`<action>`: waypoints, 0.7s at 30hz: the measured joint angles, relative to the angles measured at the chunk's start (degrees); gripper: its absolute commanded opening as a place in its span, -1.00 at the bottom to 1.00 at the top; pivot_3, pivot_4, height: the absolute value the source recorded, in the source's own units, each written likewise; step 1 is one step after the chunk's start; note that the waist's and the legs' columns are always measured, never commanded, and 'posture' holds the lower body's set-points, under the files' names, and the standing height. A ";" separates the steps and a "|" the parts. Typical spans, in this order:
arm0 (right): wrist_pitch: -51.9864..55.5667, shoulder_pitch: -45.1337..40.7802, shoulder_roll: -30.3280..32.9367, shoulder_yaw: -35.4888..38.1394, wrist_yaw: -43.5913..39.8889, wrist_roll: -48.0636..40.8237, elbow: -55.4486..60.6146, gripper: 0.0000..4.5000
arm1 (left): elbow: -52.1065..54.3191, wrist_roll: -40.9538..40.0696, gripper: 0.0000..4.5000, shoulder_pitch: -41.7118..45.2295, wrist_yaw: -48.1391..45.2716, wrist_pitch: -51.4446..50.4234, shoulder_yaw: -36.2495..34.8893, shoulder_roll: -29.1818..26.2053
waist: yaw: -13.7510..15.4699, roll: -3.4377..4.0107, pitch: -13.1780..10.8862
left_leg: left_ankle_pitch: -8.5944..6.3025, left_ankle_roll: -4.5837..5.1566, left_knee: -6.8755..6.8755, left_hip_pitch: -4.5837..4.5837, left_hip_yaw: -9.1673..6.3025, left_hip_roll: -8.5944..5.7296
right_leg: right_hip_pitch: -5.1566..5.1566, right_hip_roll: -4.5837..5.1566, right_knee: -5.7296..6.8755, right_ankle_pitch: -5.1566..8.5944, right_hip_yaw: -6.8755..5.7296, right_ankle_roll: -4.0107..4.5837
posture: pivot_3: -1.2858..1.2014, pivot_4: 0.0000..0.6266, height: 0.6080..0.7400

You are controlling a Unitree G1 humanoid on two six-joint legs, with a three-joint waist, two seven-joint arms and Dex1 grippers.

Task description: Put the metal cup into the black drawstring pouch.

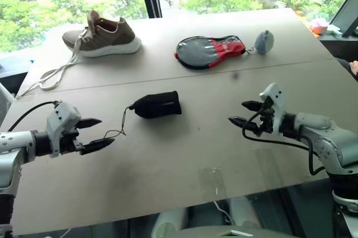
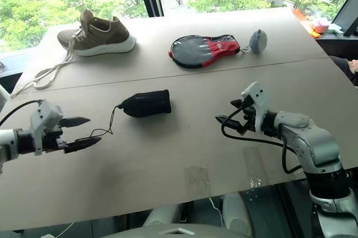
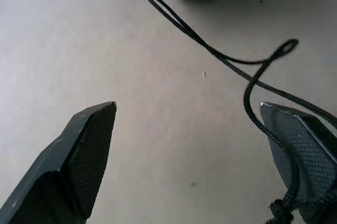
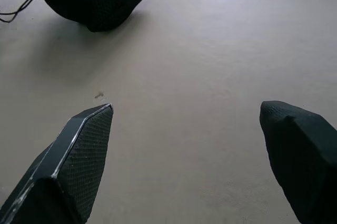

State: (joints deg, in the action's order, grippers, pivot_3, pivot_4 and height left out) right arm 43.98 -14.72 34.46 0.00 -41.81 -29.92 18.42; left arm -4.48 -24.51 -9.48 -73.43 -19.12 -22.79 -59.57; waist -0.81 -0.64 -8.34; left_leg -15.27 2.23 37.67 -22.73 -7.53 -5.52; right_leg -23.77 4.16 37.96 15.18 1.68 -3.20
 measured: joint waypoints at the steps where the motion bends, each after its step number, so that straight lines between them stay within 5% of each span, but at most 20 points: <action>1: -1.49 1.41 0.57 0.20 -0.62 0.53 -0.64 1.00 | 1.30 -0.53 0.99 -2.99 -1.23 -0.73 -0.73 0.03 | 0.06 0.01 0.00 | -0.01 0.01 -0.02 0.02 0.02 -0.01 | 0.03 0.03 -0.01 0.00 0.02 0.00 | 0.03 -0.52 1.00; 5: -10.33 8.69 2.62 1.05 -4.80 2.87 -2.01 1.00 | 6.28 -0.28 0.99 -13.38 -2.47 1.45 -3.78 2.46 | 0.38 0.05 -0.01 | -0.01 0.01 -0.08 0.16 -0.02 0.01 | 0.08 0.04 0.01 0.00 -0.06 0.01 | 0.03 -0.52 1.00; 14: -31.86 25.45 1.38 7.07 -13.90 3.58 -6.60 1.00 | 2.80 2.51 0.99 -16.15 7.62 17.06 -7.20 16.48 | 0.50 0.09 0.06 | -0.14 0.20 -0.37 1.02 0.21 0.12 | 0.85 0.00 -0.11 -0.02 0.20 0.06 | 0.03 -0.52 1.00; 21: -40.57 27.53 -0.02 12.13 -18.70 0.65 -11.20 1.00 | -5.02 1.22 0.99 -17.19 11.95 27.12 -11.65 23.03 | 0.22 0.04 0.10 | -0.20 0.29 -0.39 1.27 0.24 0.21 | 1.04 -0.04 -0.10 -0.02 0.13 0.07 | 0.03 -0.52 1.00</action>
State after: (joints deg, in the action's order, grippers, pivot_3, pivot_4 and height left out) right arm 3.41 12.82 34.44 12.12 -60.51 -29.26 7.21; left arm -9.50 -23.28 -26.67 -61.48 8.01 -34.44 -36.54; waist -0.59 -0.61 -8.24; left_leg -15.47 2.52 37.28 -21.46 -7.30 -5.31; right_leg -22.73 4.12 37.86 15.17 1.81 -3.13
